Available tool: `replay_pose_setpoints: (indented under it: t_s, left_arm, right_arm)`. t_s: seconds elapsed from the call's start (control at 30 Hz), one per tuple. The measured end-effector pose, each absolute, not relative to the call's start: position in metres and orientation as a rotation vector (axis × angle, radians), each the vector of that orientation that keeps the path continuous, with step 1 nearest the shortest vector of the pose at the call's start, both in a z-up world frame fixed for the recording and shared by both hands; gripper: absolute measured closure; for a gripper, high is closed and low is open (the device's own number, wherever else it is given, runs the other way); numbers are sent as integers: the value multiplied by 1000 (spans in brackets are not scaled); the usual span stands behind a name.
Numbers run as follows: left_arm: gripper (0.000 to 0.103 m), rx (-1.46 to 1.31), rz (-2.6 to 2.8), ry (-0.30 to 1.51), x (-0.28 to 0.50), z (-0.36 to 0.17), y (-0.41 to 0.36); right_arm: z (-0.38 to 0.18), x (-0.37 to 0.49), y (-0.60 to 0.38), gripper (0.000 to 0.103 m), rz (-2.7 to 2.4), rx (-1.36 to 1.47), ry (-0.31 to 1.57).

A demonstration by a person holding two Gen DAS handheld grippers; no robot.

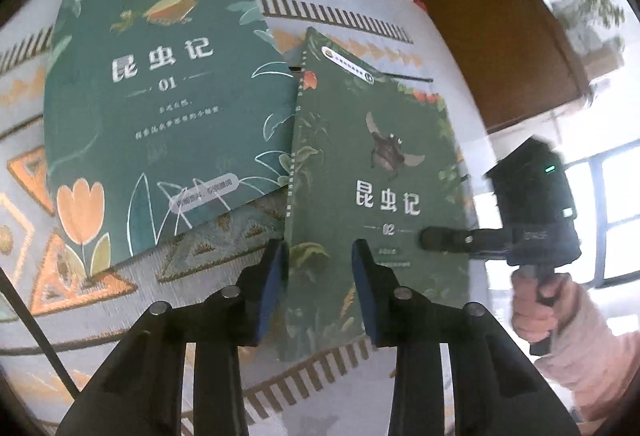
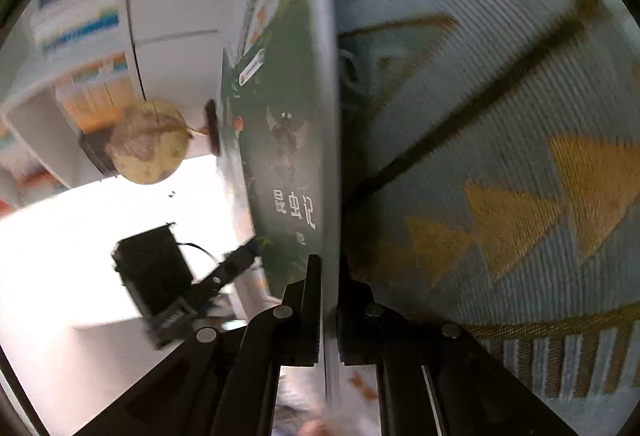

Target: Organize books

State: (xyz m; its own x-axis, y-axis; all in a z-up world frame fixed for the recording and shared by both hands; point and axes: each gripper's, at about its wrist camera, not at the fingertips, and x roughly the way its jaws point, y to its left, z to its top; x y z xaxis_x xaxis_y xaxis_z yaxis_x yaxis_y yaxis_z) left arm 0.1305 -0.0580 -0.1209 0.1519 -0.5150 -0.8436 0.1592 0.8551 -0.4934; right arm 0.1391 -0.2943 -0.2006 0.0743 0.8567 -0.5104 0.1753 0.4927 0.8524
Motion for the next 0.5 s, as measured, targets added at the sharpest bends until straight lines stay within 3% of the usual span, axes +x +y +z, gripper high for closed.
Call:
replay_pose_setpoints:
  t_s: [0.3, 0.5]
  left_arm:
    - [73, -290, -498, 1337, 151, -130, -66]
    - [77, -87, -509, 1285, 144, -115, -90]
  right_arm:
    - [-181, 140, -288, 97, 604, 759, 1357]
    - [-170, 131, -292, 96, 593, 665, 1295]
